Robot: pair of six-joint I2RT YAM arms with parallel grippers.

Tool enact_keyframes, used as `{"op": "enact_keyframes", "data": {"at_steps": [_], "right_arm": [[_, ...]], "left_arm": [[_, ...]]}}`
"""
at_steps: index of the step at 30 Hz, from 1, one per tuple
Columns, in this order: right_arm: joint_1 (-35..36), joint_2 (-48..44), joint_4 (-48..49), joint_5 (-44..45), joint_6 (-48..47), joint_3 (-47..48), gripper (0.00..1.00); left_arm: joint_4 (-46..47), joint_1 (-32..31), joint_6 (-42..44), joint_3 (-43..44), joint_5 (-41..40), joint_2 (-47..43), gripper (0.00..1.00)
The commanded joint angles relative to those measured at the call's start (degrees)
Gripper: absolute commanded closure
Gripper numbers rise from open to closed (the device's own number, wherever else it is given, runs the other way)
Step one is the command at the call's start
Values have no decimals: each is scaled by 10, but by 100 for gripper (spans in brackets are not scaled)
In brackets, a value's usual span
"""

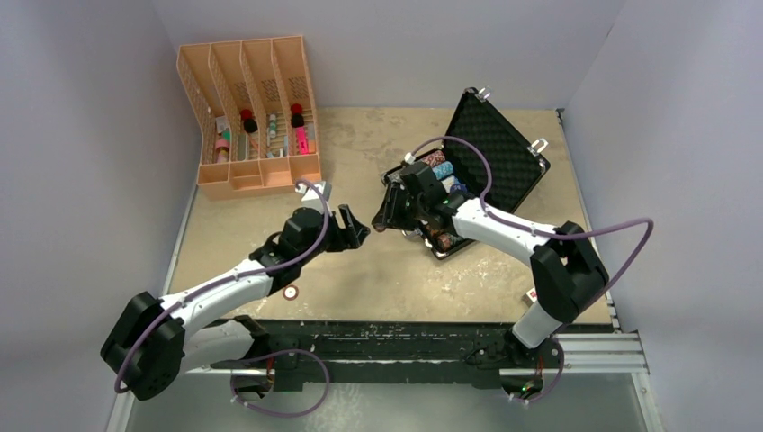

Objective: Pack up texas hold em set

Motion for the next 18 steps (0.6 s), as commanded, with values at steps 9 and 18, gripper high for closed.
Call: {"op": "enact_keyframes", "data": {"at_steps": [9, 18], "right_arm": [[-11, -61, 121, -86, 124, -38, 66], [-13, -62, 127, -102, 132, -41, 66]], "left_arm": [[295, -30, -48, -57, 32, 59, 43], [335, -35, -64, -73, -49, 46, 70]]}}
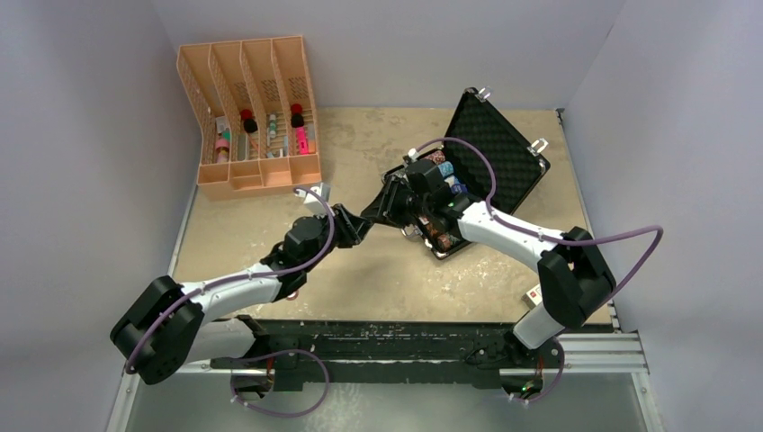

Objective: Pack up texas hold em set

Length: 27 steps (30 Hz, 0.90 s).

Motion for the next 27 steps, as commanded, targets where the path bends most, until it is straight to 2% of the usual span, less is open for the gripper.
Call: {"op": "enact_keyframes", "data": {"at_steps": [1, 6, 10, 13, 18, 24, 27], "right_arm": [[-4, -24, 25, -22, 14, -7, 66], [-8, -26, 42, -31, 11, -15, 66], [-29, -32, 41, -49, -49, -4, 47], [-59, -49, 83, -131, -133, -2, 33], [-88, -88, 106, -275, -286, 10, 26], [-90, -121, 90, -423, -405, 24, 32], [-90, -142, 99, -462, -425, 24, 42]], "left_arm": [[59, -3, -10, -5, -45, -13, 75], [59, -3, 3, -1, -52, -10, 100], [26, -3, 18, 15, -45, -30, 100], [-47, -3, 48, 50, -15, -49, 100], [-154, -3, 95, 106, 49, -95, 100], [-205, -2, 145, 165, 185, -154, 100], [-222, -1, 171, 187, 237, -169, 100]]}}
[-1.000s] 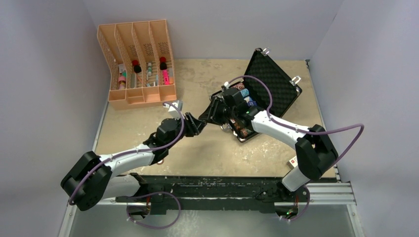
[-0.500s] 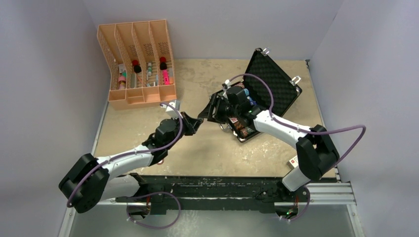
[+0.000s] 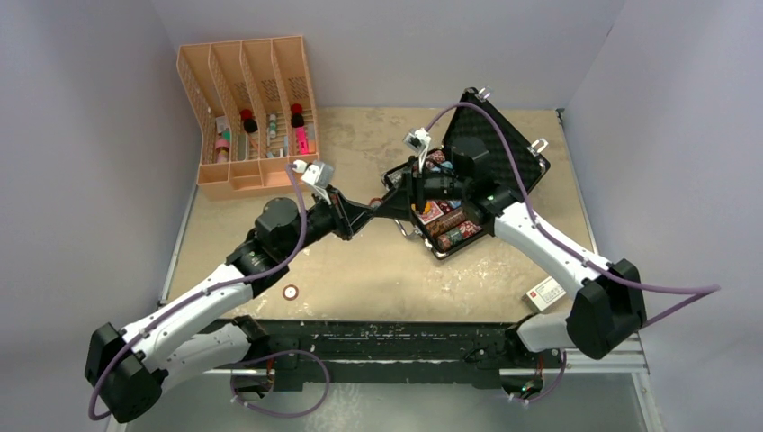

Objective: Pack up texas hold em set

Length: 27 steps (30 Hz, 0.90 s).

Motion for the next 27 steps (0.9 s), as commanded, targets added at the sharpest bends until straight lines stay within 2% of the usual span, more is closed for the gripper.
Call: {"op": "enact_keyframes", "data": {"at_steps": [1, 5, 7, 9, 12, 16, 19, 23, 27], "right_arm": [[2, -39, 24, -131, -85, 24, 46], [2, -47, 21, -151, -88, 27, 62], [1, -46, 18, -166, -92, 29, 65], [1, -48, 14, -179, -95, 30, 64], [2, -58, 14, -178, -98, 29, 54], [2, -73, 21, -150, -97, 26, 55], [2, -74, 26, -151, -94, 23, 67], [2, -59, 1, -159, -112, 35, 91], [1, -45, -21, -154, -131, 52, 97]], "left_arm": [[-34, 2, 66, 53, 115, -28, 100], [-69, 2, 97, 78, 138, -31, 100], [-78, 2, 107, 83, 142, -32, 100], [-83, 3, 110, 83, 141, -34, 100], [-86, 3, 113, 82, 141, -38, 100], [-90, 2, 115, 80, 139, -43, 100], [-85, 3, 113, 78, 137, -46, 100], [-82, 2, 112, 78, 139, -47, 100], [-67, 2, 98, 76, 135, -41, 100]]}}
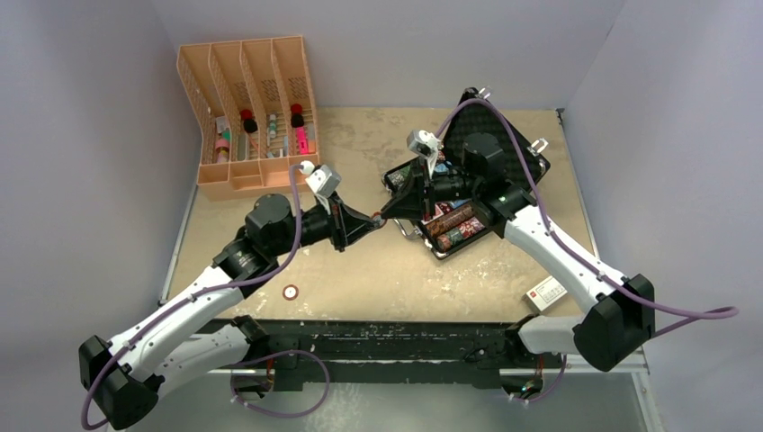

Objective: Pack up texas hold em set

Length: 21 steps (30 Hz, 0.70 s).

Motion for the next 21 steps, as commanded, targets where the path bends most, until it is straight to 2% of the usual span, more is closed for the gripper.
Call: {"op": "enact_keyframes", "data": {"at_steps": [1, 2, 6, 8, 10, 13, 16, 18, 21], "right_arm": [[1, 7, -8, -7, -23, 37, 97], [1, 8, -8, -7, -22, 36, 96], [1, 6, -4, -11, -22, 33, 81], [0, 3, 1, -16, -20, 29, 80], [0, 1, 3, -20, -18, 27, 84], [0, 1, -4, -22, -17, 25, 100], [0, -1, -15, 1, -14, 25, 100], [0, -3, -27, 59, -5, 24, 100], [0, -6, -75, 183, -5, 26, 100]], "left_arm": [[48, 2, -7, 14, -3, 4, 100], [52, 3, -12, 14, -2, 8, 100], [69, 3, -18, 12, 3, 15, 100], [74, 3, -19, 11, 9, 17, 100], [74, 2, -18, 11, 9, 18, 100], [69, 2, -18, 12, 2, 17, 100], [54, 3, -19, 13, -26, 14, 100], [22, 2, -16, 21, -80, 12, 85], [-31, 3, -13, 27, -212, 6, 63]]}}
